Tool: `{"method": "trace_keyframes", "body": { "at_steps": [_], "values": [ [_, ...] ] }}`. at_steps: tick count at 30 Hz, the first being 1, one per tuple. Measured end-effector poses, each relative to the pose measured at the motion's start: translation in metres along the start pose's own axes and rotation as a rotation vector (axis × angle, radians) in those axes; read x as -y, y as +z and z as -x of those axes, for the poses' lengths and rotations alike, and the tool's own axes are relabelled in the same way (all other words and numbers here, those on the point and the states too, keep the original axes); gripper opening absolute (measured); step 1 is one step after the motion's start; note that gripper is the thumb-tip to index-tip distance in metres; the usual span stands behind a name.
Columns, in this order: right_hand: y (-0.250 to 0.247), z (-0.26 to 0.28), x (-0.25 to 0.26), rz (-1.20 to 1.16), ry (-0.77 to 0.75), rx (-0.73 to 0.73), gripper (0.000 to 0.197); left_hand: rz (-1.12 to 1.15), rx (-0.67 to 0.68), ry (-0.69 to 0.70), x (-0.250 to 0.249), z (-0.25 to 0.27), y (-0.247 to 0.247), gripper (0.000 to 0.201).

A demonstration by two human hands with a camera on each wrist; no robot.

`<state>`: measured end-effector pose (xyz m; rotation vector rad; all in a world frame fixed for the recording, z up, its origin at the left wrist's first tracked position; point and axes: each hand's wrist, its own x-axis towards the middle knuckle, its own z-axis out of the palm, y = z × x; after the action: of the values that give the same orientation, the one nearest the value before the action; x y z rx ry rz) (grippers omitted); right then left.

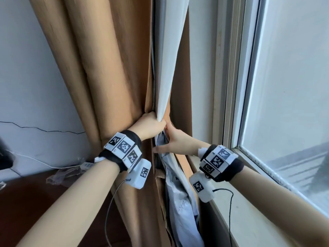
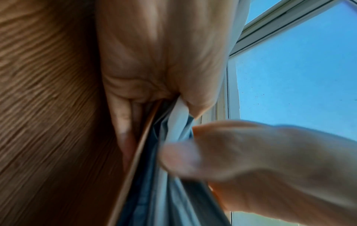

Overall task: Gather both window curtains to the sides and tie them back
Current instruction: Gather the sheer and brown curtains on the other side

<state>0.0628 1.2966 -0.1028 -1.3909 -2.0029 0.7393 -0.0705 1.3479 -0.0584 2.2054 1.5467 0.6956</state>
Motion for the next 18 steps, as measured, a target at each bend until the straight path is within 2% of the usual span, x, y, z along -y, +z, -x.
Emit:
{"method": "trace_keyframes", "body": {
  "at_steps": [3,5,7,9,12,15,18],
  "values": [
    [0.002,-0.007,0.008,0.050,0.054,-0.054,0.092,-0.055,0.015,0.013,-0.003,0.001,0.002,0.013],
    [0.004,-0.010,0.005,0.064,0.077,-0.060,0.090,-0.057,0.009,0.006,-0.002,0.002,-0.001,0.017],
    [0.014,-0.008,-0.005,0.089,0.043,-0.106,0.098,-0.058,0.006,-0.002,0.000,0.002,-0.003,0.025],
    [0.032,0.003,-0.019,0.052,0.004,-0.160,0.105,-0.060,0.015,-0.007,0.000,0.003,-0.003,0.023],
    [0.057,0.021,-0.048,-0.003,-0.022,-0.266,0.086,-0.064,0.014,-0.017,-0.004,0.007,-0.003,0.023],
    [0.079,0.031,-0.080,0.057,-0.060,-0.330,0.076,-0.056,0.013,-0.033,-0.008,0.010,-0.007,0.035],
    [0.095,0.047,-0.111,-0.003,0.026,-0.352,0.053,-0.048,0.011,-0.042,-0.008,0.013,-0.010,0.047]
  ]
}}
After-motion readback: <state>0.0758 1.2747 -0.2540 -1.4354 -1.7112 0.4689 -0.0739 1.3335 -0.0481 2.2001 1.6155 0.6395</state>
